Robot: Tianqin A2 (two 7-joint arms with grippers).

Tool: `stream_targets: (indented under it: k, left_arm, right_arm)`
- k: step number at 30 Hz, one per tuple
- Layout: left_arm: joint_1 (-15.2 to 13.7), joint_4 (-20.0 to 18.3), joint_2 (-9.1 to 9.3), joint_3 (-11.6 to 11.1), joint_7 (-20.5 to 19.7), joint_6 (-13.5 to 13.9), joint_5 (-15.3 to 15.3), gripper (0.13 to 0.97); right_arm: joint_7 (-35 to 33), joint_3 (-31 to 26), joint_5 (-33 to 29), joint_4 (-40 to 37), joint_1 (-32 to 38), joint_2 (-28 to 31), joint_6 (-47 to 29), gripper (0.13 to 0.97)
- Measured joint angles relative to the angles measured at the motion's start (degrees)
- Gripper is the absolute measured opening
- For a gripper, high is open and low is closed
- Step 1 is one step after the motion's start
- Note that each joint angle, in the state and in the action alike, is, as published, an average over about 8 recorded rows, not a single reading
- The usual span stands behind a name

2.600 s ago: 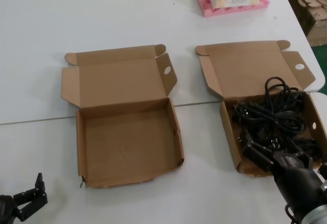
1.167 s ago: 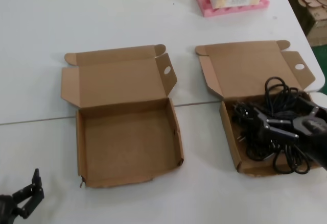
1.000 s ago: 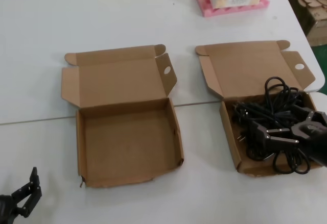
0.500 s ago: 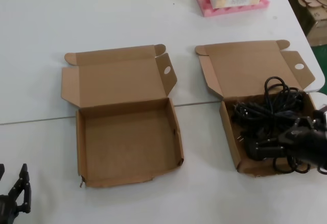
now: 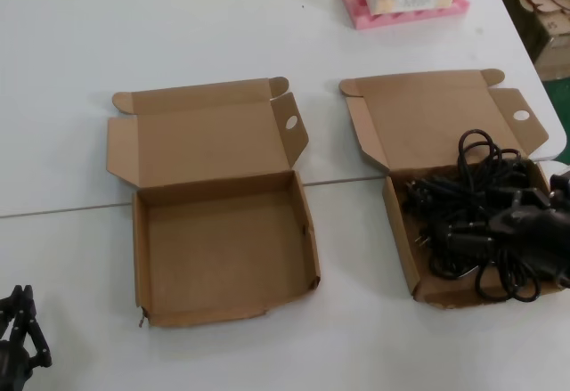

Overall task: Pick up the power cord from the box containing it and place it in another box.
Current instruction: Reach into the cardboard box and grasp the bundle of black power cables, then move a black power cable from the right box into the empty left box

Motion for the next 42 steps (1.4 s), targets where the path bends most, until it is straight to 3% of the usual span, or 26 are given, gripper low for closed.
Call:
stream_targets:
  k: [8,24,30,35,42]
  left_arm:
    - [0.0,0.0,0.0,0.0,0.0,0.0,0.0,0.186]
    - [0.0,0.0,0.0,0.0,-0.02,0.0,0.0,0.163]
    - [0.0,0.0,0.0,0.0,-0.02,0.0,0.01,0.163]
    - [0.0,0.0,0.0,0.0,-0.02,0.0,0.01,0.163]
    - [0.0,0.0,0.0,0.0,-0.02,0.0,0.01,0.163]
  right_arm:
    - [0.0,1.61,-0.01,0.78,-0.12,0.0,-0.37,0.723]
    - [0.0,-9.3,-0.59,1.66,4.09,1.97,11.44,0.354]
    - [0.0,-12.56,-0.64,2.52,5.41,3.55,14.66,0.27]
    - [0.0,-10.79,-0.34,5.24,4.67,4.58,14.26,0.22]
    - [0.0,-2.38,0.26,9.91,1.92,3.6,9.25,0.188]
